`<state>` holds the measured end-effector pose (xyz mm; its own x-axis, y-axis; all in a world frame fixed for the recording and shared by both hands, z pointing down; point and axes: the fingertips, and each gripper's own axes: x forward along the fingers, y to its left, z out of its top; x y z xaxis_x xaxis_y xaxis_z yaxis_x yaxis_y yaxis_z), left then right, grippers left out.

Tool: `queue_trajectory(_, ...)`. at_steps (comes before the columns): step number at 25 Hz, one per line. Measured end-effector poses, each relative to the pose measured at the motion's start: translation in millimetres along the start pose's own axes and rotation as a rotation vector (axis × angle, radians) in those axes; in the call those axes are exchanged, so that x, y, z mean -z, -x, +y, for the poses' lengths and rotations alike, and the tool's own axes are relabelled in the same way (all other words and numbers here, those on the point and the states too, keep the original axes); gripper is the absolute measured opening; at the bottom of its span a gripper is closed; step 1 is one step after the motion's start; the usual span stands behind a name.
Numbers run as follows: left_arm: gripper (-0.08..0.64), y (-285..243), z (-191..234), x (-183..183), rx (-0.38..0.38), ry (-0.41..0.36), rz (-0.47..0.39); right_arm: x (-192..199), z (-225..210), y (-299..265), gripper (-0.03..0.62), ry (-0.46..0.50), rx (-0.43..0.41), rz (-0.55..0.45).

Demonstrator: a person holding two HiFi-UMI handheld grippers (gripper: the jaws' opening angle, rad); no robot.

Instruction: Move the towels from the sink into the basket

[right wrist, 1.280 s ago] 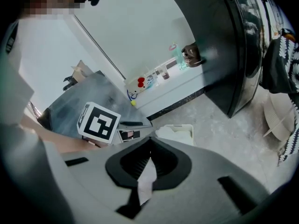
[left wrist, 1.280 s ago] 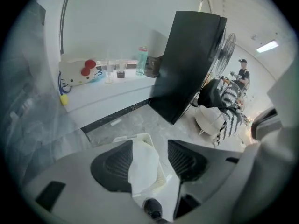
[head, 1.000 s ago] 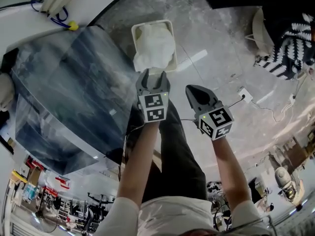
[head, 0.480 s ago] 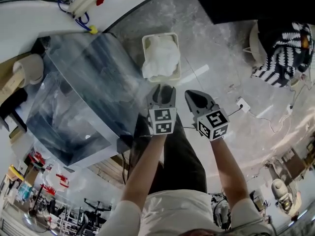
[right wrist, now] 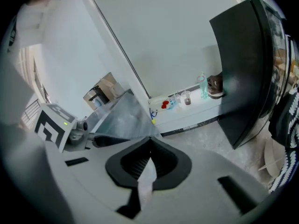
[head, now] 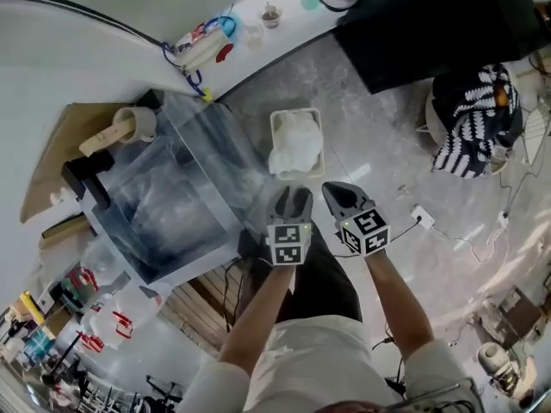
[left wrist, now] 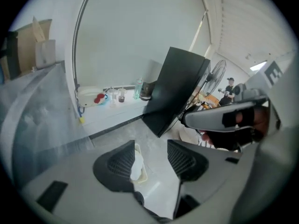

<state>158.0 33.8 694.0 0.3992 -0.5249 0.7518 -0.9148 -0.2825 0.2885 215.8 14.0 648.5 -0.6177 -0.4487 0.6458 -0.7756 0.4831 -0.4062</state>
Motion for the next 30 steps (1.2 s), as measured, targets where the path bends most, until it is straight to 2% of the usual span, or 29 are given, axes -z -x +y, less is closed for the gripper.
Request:
queue_trajectory(7,0.193,82.9,14.0,-63.4,-0.026,-0.006,-0.113,-57.6,54.9,24.0,0.003,0.115,-0.030,-0.003)
queue_trajectory(12,0.160,147.9,29.0,-81.7,-0.028,-0.015,-0.149,-91.7,107.0,45.2,0.003,0.155,-0.047,-0.024)
queue_trajectory(18,0.116,216.1,47.6,-107.1,-0.029,-0.032,-0.228,-128.3,144.3,68.6,0.003,0.214,-0.003,-0.085)
queue_trajectory(30,0.054,342.8,66.6,-139.4,0.003,-0.106,-0.382,-153.3,212.6,132.1,0.003,0.288,0.087,-0.192)
